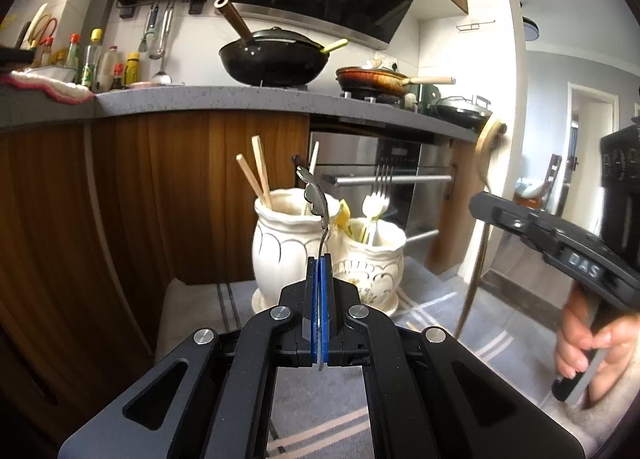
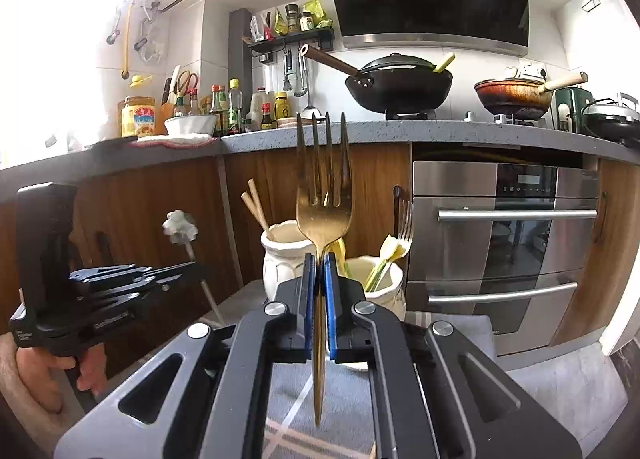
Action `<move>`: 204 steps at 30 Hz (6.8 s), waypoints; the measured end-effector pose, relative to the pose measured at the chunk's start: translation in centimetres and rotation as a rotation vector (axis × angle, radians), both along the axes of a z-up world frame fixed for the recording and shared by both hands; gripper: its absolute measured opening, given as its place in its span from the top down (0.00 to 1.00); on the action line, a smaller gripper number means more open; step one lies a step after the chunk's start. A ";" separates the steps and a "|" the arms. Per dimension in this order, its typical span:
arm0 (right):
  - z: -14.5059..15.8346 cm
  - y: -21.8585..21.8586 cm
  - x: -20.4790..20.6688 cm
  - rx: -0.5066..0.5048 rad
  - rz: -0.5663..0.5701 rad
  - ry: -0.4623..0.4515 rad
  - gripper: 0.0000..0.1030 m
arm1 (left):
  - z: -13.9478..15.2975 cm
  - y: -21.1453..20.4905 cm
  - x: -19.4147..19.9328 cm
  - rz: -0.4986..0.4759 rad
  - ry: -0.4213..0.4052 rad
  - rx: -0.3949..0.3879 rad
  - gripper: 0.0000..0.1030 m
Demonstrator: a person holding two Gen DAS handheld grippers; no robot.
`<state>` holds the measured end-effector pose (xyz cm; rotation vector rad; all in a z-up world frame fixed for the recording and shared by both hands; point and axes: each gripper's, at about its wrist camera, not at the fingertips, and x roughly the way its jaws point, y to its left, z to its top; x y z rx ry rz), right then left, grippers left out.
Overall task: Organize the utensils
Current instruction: 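Lift spoon and gold fork with both tools toward the ceramic holder, then lower spoon and gold fork into the holder openings with both tools, then open both tools to release the spoon and gold fork into the holder, then withdraw both open tools back over the gold chopsticks on the cloth, then grasp a gold chopstick with the right tool while the left tool grasps the other, then lift both gold chopsticks with both tools over the ceramic holder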
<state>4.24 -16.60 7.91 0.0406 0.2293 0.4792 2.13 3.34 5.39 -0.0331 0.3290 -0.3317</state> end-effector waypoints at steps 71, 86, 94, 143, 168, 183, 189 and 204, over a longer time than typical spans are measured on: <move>-2.6 -2.6 13.4 0.119 -0.087 0.203 0.56 | 1.3 -3.7 10.3 0.064 0.051 0.119 0.58; -0.5 -4.2 8.3 0.119 -0.168 0.201 0.05 | 3.6 -1.8 5.3 0.189 -0.019 0.077 0.07; -2.4 -5.1 5.3 0.053 -0.222 0.238 0.05 | 0.9 -0.3 3.4 0.249 0.056 0.085 0.05; -12.1 -5.0 3.2 -0.193 -0.145 0.586 0.96 | -7.0 -6.5 3.4 0.101 0.311 0.171 0.05; -11.0 -10.3 5.5 0.040 -0.126 0.505 0.96 | -10.7 -19.4 5.0 -0.102 0.530 0.345 0.88; -10.7 -8.2 6.2 0.076 -0.033 0.485 0.96 | -9.8 -15.2 5.5 -0.145 0.610 0.412 0.83; -10.1 -7.4 6.3 0.060 -0.038 0.448 0.96 | -10.2 -15.3 6.7 -0.173 0.604 0.391 0.84; -5.9 -6.7 4.3 0.096 -0.051 0.238 0.96 | -6.0 -9.9 3.8 -0.327 0.398 0.232 0.95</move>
